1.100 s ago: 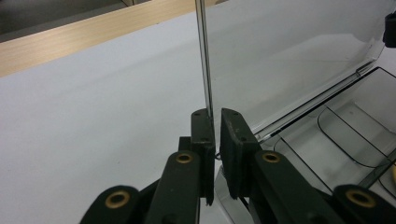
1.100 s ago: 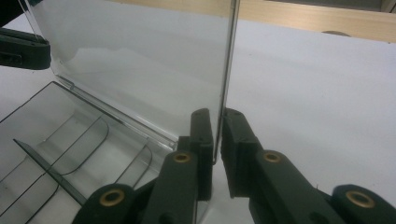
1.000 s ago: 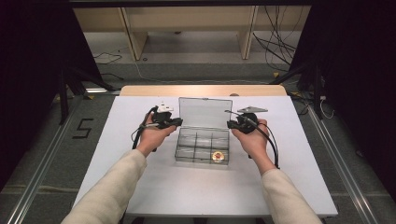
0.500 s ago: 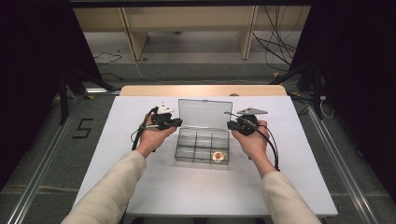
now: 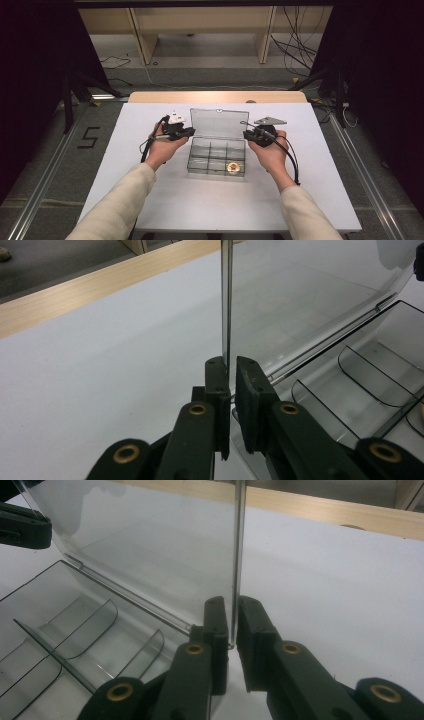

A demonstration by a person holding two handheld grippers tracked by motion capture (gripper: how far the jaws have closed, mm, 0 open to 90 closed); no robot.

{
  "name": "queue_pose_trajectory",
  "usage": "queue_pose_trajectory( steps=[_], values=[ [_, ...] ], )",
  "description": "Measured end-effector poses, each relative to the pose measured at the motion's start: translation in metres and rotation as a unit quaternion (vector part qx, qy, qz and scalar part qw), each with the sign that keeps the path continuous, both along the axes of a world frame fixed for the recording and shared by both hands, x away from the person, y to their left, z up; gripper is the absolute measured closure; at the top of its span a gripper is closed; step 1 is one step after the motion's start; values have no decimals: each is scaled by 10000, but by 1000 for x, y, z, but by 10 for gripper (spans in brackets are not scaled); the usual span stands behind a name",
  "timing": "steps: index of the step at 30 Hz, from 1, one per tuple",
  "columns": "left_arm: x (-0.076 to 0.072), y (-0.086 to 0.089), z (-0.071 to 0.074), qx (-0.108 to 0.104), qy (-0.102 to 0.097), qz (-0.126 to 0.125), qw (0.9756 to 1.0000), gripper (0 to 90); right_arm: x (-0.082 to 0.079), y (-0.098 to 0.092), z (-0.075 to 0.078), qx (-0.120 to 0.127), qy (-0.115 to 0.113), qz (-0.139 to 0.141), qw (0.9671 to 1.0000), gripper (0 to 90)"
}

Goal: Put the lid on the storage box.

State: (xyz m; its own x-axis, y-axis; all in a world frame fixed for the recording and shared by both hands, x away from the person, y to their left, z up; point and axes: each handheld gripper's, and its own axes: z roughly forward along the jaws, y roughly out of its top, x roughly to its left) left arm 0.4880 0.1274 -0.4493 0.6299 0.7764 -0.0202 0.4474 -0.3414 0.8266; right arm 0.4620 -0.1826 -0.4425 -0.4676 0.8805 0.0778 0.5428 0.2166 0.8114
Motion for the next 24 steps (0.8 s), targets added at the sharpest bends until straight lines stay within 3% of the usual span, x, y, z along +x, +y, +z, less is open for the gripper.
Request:
queue_pose_trajectory(
  steps=[9, 24],
  values=[
    [-4, 1, -1, -8, -58, 11, 10000, 846, -4, 1, 0, -72, -66, 25, 9999, 835],
    [-9, 1, -2, 46, -161, -24, 9999, 846, -11, 1, -3, 18, -200, -28, 9998, 833]
  ],
)
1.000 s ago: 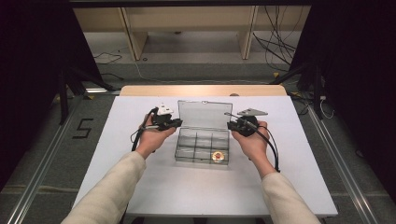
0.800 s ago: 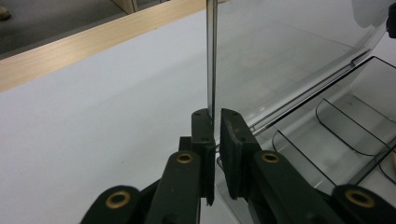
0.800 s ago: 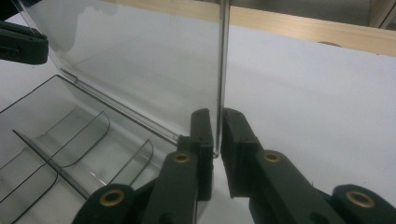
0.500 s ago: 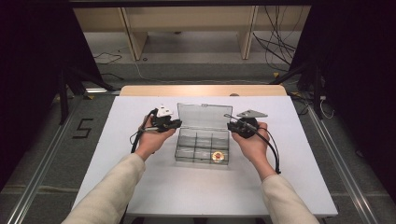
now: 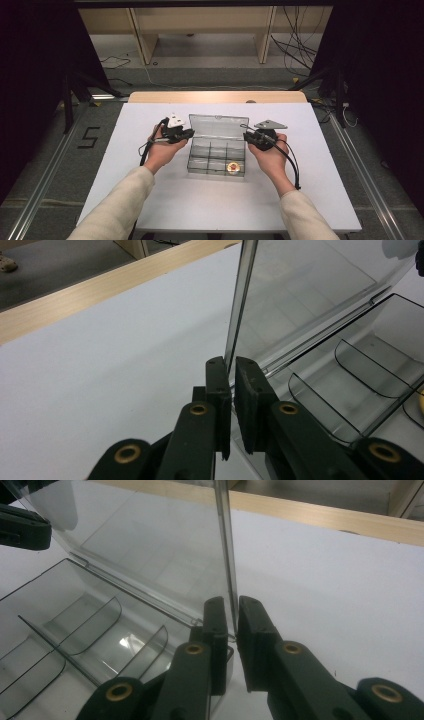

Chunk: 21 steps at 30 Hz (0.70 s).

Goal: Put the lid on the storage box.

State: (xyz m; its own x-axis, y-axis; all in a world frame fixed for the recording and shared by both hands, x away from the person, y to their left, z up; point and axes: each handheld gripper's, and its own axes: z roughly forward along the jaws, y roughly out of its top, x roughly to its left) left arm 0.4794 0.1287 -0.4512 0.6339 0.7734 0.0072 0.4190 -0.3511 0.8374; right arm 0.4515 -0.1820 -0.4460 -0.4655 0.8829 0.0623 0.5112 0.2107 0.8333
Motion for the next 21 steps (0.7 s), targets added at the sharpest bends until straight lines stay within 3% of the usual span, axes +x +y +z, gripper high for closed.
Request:
queue_pose_trajectory(
  steps=[21],
  values=[
    [-9, 1, -2, 4, 19, 18, 10000, 847, -9, 0, -3, 56, -69, -21, 10000, 830]
  ],
)
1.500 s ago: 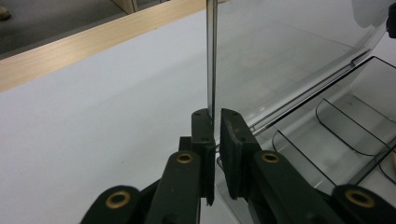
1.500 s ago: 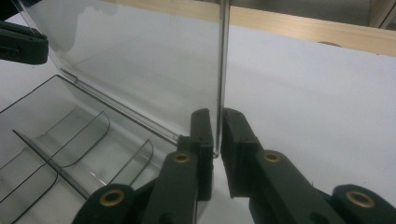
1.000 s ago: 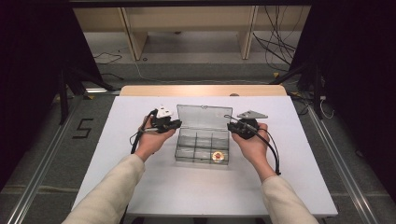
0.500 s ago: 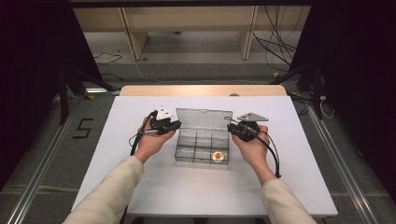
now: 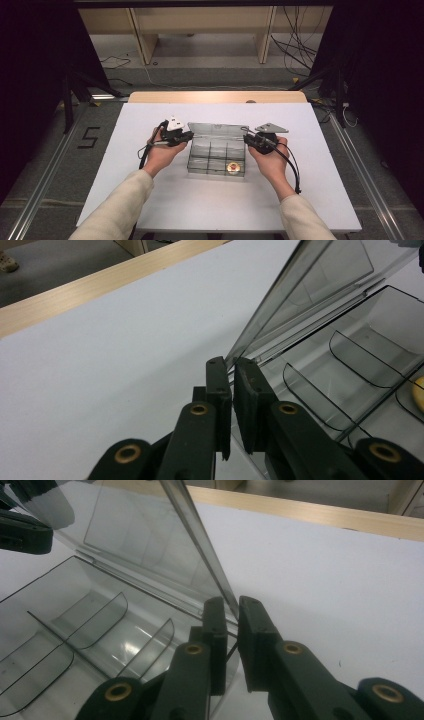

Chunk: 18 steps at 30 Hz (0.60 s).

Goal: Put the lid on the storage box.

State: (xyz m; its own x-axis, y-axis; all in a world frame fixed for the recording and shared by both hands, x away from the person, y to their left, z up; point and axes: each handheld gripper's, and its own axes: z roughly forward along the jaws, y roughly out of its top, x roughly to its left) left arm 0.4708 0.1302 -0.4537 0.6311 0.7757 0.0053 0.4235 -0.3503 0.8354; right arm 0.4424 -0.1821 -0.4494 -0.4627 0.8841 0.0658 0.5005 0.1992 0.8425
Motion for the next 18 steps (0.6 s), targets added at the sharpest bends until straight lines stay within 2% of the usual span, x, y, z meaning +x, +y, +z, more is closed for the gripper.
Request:
queue_pose_trajectory(
  steps=[9, 13, 18],
  values=[
    [-10, 2, 3, 19, 126, -117, 9999, 863, -1, 0, 0, 36, -24, -34, 10000, 836],
    [-13, 0, 3, -98, 161, -192, 9996, 894, -2, 0, 1, 48, -10, -40, 10000, 836],
    [-14, -4, 5, -293, 25, -246, 9993, 895, -3, 0, 2, 83, -13, -46, 10000, 835]
  ],
)
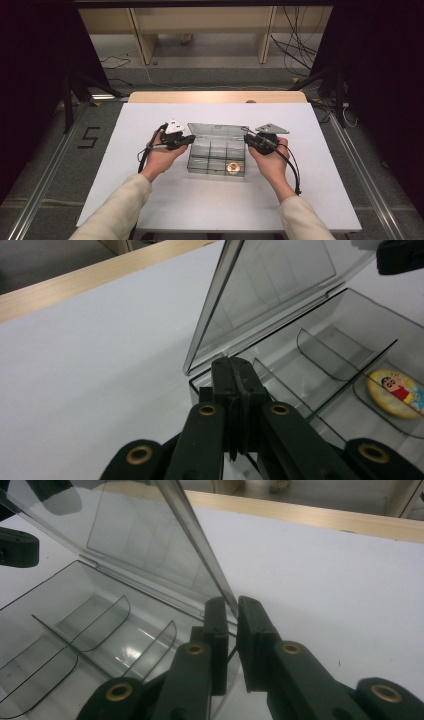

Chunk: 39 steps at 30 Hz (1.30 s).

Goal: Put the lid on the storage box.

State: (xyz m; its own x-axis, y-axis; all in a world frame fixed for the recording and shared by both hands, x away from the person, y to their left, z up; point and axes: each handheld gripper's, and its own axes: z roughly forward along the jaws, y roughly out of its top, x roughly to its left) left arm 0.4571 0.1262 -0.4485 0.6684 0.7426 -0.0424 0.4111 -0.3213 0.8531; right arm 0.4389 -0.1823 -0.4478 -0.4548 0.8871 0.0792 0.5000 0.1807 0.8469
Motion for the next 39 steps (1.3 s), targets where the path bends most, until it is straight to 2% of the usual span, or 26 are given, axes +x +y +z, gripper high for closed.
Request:
queue_pose_trajectory(
  steps=[4, 7, 11, 22, 29, 33, 39],
  values=[
    [-1, -1, 2, -65, -112, 1, 9999, 895, -1, -1, -1, 14, -2, 13, 10000, 834],
    [-1, 0, 2, -35, -187, -20, 9998, 895, -2, 0, -1, 17, -1, -7, 10000, 834],
    [-2, -1, 2, -67, -225, -36, 9997, 895, -3, 0, -1, 6, 23, 5, 10000, 832],
    [-6, -2, 0, -47, -245, -101, 9996, 896, -7, -1, -4, 34, 51, 29, 10000, 833],
    [-7, -2, -1, -42, -233, -121, 9996, 896, -9, -6, -6, 112, 233, 124, 9996, 838],
    [-8, -2, -1, -30, -237, -126, 9996, 896, -12, -9, -8, 95, 338, 174, 9992, 888],
    [-9, -1, -2, -1, -241, -145, 9996, 896, -17, -10, -7, 148, 222, 333, 9991, 900]
  ],
)
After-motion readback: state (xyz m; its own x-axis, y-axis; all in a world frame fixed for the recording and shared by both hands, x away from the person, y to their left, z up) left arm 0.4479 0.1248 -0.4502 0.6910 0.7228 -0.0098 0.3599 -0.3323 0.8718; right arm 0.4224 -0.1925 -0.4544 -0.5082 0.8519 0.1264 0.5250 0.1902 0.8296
